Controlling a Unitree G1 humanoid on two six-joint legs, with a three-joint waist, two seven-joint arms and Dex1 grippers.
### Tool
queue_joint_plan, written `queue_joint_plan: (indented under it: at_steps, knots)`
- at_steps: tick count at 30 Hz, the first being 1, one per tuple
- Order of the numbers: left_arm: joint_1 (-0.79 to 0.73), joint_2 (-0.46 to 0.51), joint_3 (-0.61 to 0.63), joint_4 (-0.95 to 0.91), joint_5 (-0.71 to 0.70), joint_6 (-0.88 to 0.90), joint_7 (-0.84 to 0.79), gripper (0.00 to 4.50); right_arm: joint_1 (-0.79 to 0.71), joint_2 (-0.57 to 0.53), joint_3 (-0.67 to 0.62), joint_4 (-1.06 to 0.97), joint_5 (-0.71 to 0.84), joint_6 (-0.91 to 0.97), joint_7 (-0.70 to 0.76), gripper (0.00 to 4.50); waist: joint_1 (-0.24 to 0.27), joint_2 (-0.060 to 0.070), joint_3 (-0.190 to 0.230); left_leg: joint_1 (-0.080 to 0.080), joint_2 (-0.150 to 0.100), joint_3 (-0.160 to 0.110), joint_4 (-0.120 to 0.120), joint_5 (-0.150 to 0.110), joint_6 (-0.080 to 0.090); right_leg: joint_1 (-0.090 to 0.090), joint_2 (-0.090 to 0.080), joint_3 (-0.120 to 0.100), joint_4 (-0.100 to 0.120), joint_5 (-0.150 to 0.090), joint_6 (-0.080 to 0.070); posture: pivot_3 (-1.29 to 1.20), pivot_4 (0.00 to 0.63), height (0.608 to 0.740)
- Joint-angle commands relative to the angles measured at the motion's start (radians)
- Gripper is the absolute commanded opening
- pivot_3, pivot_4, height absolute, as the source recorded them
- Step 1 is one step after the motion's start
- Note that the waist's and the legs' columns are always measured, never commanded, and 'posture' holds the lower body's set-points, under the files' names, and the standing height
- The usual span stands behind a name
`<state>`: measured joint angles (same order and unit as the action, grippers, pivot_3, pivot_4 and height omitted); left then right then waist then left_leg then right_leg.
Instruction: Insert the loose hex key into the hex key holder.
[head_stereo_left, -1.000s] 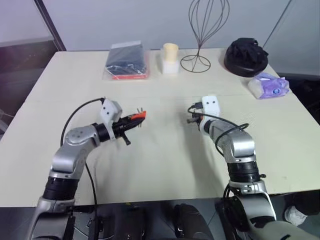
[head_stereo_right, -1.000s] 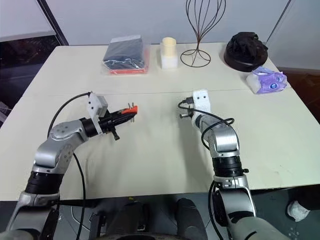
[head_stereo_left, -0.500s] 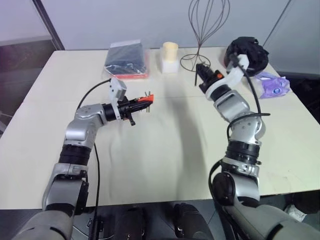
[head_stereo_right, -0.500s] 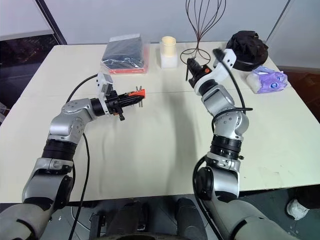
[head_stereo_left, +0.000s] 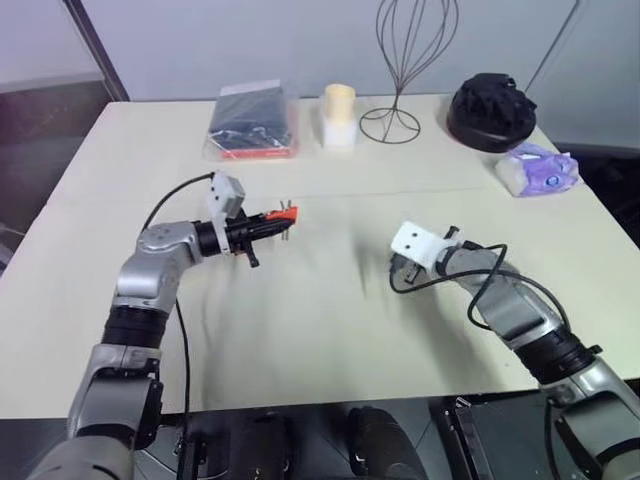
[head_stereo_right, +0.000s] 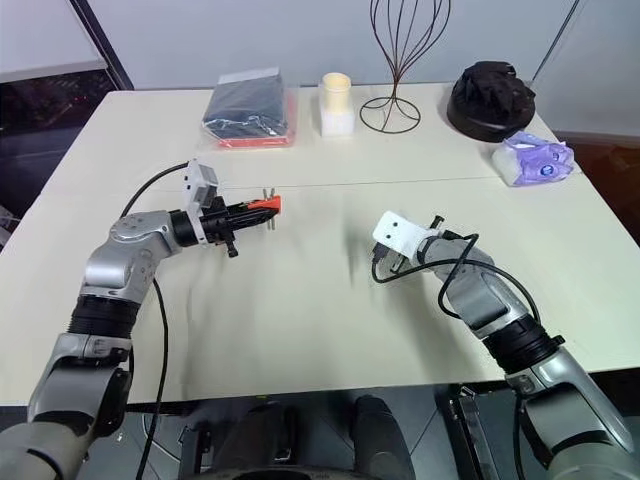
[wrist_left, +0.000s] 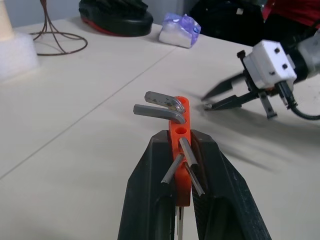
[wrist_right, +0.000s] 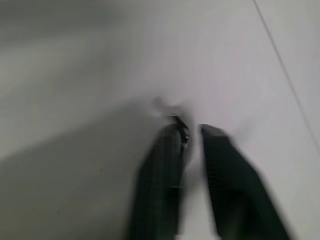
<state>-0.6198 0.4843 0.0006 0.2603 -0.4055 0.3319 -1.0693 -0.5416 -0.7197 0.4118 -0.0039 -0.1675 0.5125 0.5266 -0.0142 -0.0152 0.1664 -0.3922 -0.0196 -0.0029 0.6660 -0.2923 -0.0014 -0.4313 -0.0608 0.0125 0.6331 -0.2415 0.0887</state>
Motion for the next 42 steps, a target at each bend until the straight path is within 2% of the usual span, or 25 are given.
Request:
queue_joint_plan:
  at_steps: [1, 3, 8, 11, 15, 30, 33, 38, 42]
  knots:
    - [0.012, 0.026, 0.029, -0.075, -0.031, 0.027, -0.01, 0.0, -0.005, 0.003, -0.046, -0.054, -0.001, 0.039, 0.046, 2.39, 0.001, 0.0, 0.0, 0.0, 0.0, 0.0, 0.0, 0.0, 0.0, 0.0, 0.0, 0.0, 0.0, 0.0, 0.0, 0.0, 0.15, 0.74]
    - [0.022, 0.045, 0.029, -0.097, -0.04, 0.044, -0.026, 0.0, -0.009, 0.029, -0.134, -0.096, 0.069, 0.128, 0.071, 3.35, 0.002, 0.0, 0.0, 0.0, 0.0, 0.0, 0.0, 0.0, 0.0, 0.0, -0.001, 0.0, 0.0, 0.0, 0.0, 0.0, 0.15, 0.74]
    - [0.042, 0.083, 0.026, -0.141, -0.051, 0.069, -0.049, 0.0, -0.029, 0.077, -0.375, -0.168, 0.261, 0.409, 0.122, 3.35, 0.004, 0.0, 0.0, 0.0, 0.0, -0.001, 0.0, 0.0, 0.0, 0.0, -0.002, 0.0, 0.0, 0.0, 0.0, 0.0, 0.15, 0.74]
    - [0.052, 0.088, 0.025, -0.16, -0.058, 0.078, -0.05, 0.0, -0.033, 0.052, -0.447, -0.145, 0.313, 0.492, 0.14, 3.35, 0.007, 0.0, 0.0, 0.0, -0.001, -0.002, 0.0, 0.0, 0.0, 0.001, -0.003, 0.0, -0.001, 0.0, 0.0, 0.0, 0.15, 0.74]
    - [0.062, 0.087, 0.017, -0.183, -0.067, 0.09, -0.054, 0.0, -0.048, 0.042, -0.46, -0.079, 0.338, 0.508, 0.143, 3.35, 0.003, 0.0, 0.0, 0.0, 0.0, -0.002, 0.0, 0.0, 0.0, 0.001, -0.003, 0.0, -0.001, 0.0, 0.0, 0.0, 0.15, 0.74]
    - [0.11, 0.096, 0.017, -0.267, -0.073, 0.127, -0.039, 0.0, -0.089, 0.111, -0.312, 0.104, 0.322, 0.415, 0.145, 3.35, 0.003, 0.0, 0.0, 0.0, -0.001, -0.001, 0.0, 0.0, 0.0, 0.001, -0.003, 0.0, -0.001, 0.0, 0.0, 0.0, 0.15, 0.74]
    - [0.109, 0.097, 0.021, -0.269, -0.074, 0.126, -0.028, 0.0, -0.082, 0.118, -0.296, 0.172, 0.304, 0.37, 0.136, 2.55, 0.001, 0.0, 0.0, 0.0, -0.001, -0.001, 0.0, 0.0, 0.0, 0.001, -0.003, 0.0, -0.001, 0.0, 0.0, 0.0, 0.15, 0.74]
    - [0.11, 0.097, 0.022, -0.27, -0.073, 0.122, -0.018, 0.0, -0.093, 0.129, -0.296, 0.226, 0.323, 0.381, 0.161, 0.04, 0.001, 0.0, 0.0, 0.001, 0.0, -0.001, 0.0, 0.0, 0.0, 0.002, -0.003, 0.0, -0.001, 0.0, 0.0, 0.0, 0.15, 0.74]
    - [0.105, 0.094, 0.028, -0.262, -0.07, 0.11, 0.001, 0.0, -0.096, 0.127, -0.286, 0.228, 0.322, 0.391, 0.175, 0.04, 0.001, -0.001, -0.001, 0.001, 0.0, -0.002, 0.0, 0.0, 0.0, 0.002, -0.003, 0.0, -0.001, 0.0, 0.0, 0.0, 0.15, 0.74]
